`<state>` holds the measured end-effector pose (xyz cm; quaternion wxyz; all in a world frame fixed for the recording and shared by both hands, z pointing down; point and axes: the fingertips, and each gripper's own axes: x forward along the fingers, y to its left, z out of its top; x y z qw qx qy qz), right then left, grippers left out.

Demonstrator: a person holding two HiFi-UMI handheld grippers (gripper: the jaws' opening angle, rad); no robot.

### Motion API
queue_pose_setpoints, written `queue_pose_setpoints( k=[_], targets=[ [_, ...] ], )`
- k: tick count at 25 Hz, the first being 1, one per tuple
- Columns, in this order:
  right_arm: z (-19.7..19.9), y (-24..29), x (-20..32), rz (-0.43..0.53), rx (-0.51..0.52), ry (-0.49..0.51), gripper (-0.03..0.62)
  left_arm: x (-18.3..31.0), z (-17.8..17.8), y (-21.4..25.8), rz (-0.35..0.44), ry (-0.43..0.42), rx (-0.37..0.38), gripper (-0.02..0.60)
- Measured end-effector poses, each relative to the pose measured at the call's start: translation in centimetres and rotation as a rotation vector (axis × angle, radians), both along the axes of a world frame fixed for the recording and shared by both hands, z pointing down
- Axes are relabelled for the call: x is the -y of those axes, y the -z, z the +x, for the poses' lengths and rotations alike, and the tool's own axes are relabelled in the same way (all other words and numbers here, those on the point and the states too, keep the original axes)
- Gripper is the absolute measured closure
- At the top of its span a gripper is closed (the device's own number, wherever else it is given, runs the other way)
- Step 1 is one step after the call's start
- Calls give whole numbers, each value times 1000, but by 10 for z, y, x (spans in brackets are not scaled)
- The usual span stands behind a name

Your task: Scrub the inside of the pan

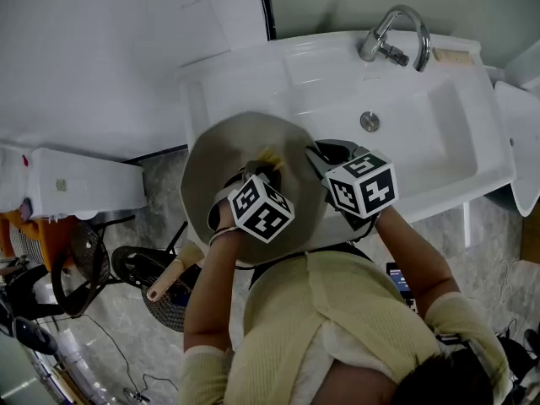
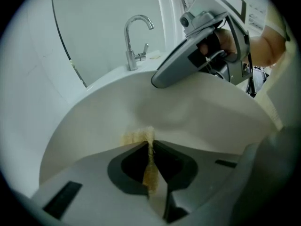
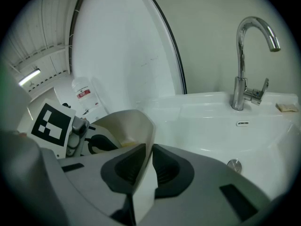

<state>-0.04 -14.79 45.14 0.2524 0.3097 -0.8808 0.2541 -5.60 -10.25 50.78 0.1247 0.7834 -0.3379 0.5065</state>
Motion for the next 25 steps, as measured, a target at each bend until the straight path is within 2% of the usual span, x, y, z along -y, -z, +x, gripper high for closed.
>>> queue_pose_setpoints(
  k=[3, 13, 25],
  targets=[
    [0, 0, 0, 1, -2, -1, 546, -7, 5, 0, -22, -31, -9, 500],
    [0, 0, 0, 2, -7, 2, 546, -47, 25, -1, -106, -208, -1, 500],
    [-1, -1, 0, 4, -10, 2, 546, -86, 24, -2, -245, -272, -8, 500]
  ],
)
